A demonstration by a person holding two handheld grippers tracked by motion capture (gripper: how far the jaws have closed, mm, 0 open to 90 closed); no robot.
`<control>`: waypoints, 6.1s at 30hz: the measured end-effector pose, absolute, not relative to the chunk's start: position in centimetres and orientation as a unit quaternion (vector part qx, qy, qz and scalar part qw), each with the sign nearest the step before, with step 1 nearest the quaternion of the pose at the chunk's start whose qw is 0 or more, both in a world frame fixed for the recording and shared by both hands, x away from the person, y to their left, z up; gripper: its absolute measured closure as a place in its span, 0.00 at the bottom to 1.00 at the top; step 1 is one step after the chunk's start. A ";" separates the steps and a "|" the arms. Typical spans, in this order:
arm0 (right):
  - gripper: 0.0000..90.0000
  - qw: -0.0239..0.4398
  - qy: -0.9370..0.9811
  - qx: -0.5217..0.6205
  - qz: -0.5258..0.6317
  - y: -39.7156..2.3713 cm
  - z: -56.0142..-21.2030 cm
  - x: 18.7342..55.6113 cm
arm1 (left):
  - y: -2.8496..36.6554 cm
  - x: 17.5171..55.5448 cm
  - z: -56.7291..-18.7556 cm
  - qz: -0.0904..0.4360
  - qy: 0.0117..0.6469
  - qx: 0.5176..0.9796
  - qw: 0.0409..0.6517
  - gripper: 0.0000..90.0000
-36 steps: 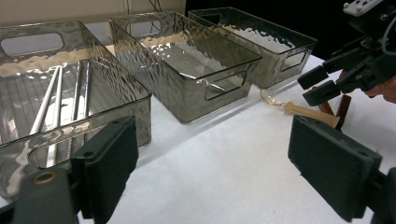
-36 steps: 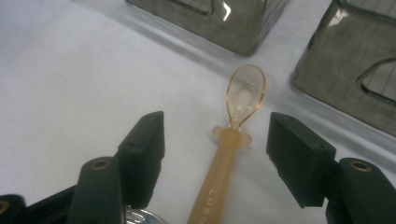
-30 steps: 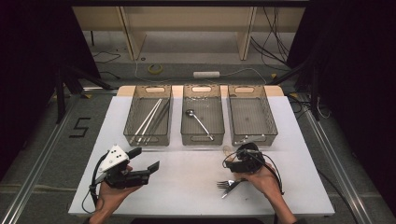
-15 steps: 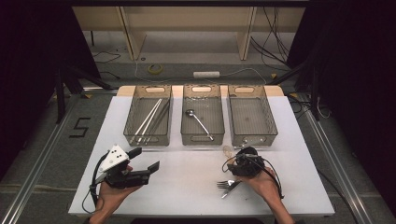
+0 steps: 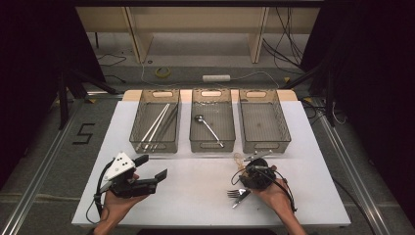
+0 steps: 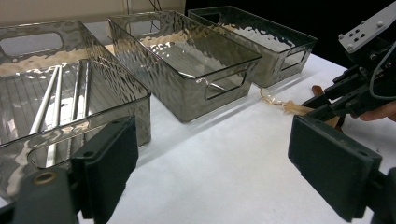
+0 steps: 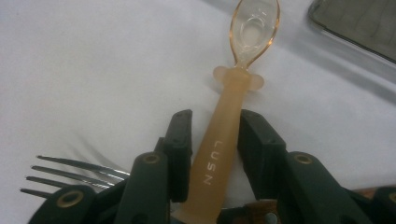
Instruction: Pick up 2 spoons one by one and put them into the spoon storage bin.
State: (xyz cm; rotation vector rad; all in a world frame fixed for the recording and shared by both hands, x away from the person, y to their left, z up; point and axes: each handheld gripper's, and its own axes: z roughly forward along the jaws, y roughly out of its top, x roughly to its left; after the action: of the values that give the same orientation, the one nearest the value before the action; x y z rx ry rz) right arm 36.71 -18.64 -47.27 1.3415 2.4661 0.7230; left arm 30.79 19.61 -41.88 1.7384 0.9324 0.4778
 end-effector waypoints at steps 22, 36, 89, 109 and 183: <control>0.84 0.110 0.819 0.488 0.282 -19.5 -46.5 37.0 | 19.6 30.8 -41.9 0.199 0.390 0.728 0.528 0.17; 0.84 0.108 0.817 0.464 0.325 -19.7 -44.6 36.7 | 19.6 30.8 -41.9 0.200 0.391 0.727 0.527 0.17; 0.84 0.111 0.798 0.446 0.390 -20.0 -41.7 37.0 | 19.6 30.8 -41.9 0.202 0.391 0.727 0.527 0.17; 0.84 0.114 0.793 0.437 0.409 -18.3 -40.1 39.1 | 19.7 30.8 -41.9 0.202 0.391 0.728 0.526 0.17; 0.82 0.112 0.780 0.514 0.339 -9.5 -41.5 53.1 | 19.9 30.6 -41.8 0.200 0.388 0.723 0.536 0.17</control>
State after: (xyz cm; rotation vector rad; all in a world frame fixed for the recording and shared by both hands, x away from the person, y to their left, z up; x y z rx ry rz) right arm 53.10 -9.46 -41.52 1.5079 2.2894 0.9947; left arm 30.64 19.86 -41.79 1.7209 0.9246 0.4764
